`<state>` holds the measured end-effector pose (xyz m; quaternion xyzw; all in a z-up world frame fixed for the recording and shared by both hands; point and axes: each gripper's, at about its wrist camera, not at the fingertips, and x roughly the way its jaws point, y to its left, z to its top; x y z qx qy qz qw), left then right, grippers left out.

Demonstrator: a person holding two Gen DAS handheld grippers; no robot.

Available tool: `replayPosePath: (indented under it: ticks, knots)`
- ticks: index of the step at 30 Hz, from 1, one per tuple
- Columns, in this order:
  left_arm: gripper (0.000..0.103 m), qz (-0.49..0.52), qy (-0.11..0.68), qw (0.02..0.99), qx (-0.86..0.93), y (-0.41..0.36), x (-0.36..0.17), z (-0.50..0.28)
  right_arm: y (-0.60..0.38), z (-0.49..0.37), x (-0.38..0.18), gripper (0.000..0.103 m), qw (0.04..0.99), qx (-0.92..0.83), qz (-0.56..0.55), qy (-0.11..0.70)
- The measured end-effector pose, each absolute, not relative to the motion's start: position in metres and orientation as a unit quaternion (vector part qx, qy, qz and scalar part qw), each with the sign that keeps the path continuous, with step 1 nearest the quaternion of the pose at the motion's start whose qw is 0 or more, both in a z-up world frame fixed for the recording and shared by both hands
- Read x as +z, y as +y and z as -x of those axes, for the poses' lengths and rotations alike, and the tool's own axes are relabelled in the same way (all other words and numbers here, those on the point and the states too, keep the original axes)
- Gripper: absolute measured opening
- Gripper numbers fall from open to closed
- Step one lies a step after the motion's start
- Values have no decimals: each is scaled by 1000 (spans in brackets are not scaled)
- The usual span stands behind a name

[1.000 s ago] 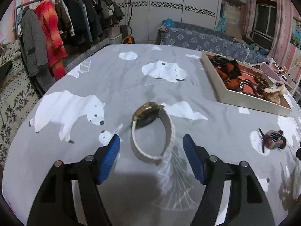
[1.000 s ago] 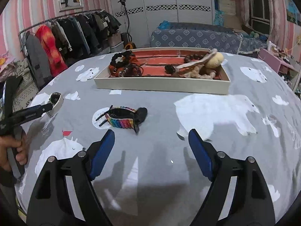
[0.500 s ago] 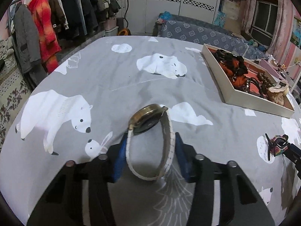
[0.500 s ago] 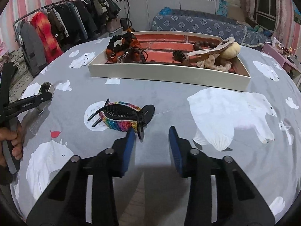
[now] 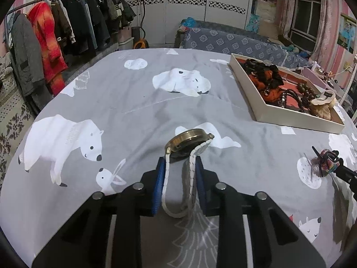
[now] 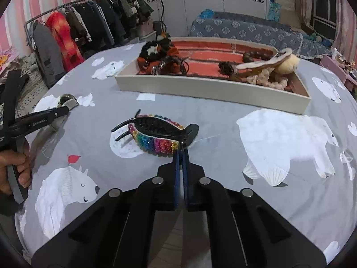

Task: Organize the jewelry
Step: 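Grasp the white-strap watch with the left tool while the right tool grasps the rainbow hair clip, then carry the watch and hair clip into the tray and open both tools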

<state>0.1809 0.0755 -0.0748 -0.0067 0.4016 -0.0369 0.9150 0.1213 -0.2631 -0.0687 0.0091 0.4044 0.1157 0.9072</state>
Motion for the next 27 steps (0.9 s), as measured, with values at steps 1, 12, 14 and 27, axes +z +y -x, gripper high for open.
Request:
replayPosePath:
  ticks: [1,12,14,27]
  knots:
    - [26,7,401,915,-39,74,-74,-180,-264,-121,-67,4,909,115,-9,401]
    - [26,6,387,920,-58,53,-56,-165,-282,-112,-46,4,923,109,-16,369]
    - [26,-2,383,922,-57,46,-52,-162,-288,-109,-41,4,926,105,-17,361]
    - [26,-29,353,932,-82,-16,-20,-135,-334,-89,-14,4,945,93,-38,310]
